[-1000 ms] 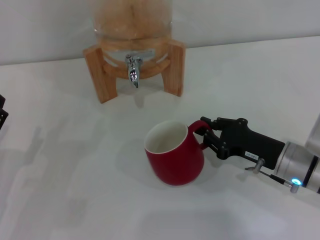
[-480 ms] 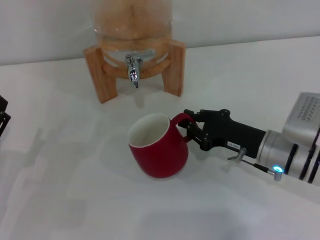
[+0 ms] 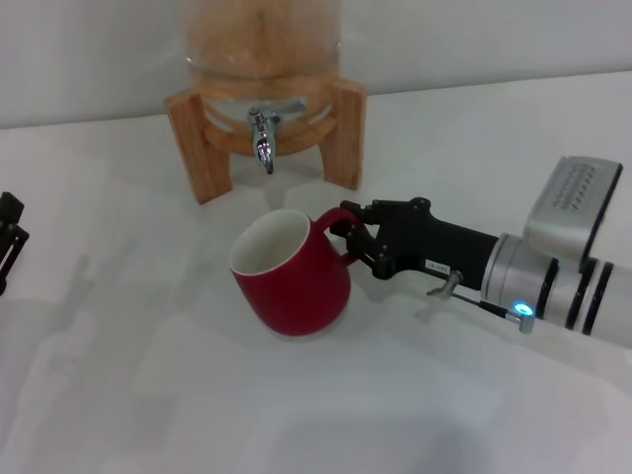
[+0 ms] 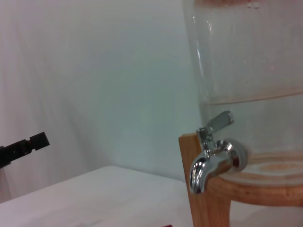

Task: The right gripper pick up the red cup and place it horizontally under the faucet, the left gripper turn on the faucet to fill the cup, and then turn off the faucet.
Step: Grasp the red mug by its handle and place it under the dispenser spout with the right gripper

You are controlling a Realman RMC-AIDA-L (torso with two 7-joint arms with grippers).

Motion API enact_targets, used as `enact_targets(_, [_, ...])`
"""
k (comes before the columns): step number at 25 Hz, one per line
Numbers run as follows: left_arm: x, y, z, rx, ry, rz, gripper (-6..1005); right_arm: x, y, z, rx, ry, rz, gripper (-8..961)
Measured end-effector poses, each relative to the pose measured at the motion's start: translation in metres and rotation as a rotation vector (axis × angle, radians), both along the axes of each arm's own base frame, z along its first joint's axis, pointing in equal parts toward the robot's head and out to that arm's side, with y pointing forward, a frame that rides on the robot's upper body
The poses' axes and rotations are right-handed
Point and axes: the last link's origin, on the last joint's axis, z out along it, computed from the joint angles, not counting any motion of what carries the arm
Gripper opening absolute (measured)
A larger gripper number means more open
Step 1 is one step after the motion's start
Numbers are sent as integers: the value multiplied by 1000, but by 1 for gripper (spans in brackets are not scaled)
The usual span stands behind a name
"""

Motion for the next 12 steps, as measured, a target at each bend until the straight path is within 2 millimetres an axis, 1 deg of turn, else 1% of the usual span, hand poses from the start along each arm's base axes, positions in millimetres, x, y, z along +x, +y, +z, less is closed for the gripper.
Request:
enact_targets(5, [0, 0, 0, -1, 0, -2, 859, -7, 11, -2, 3, -25, 1, 175])
enact_targets(12, [1, -1, -2, -8, -1, -3, 859, -11, 19, -3, 8, -49, -8, 175])
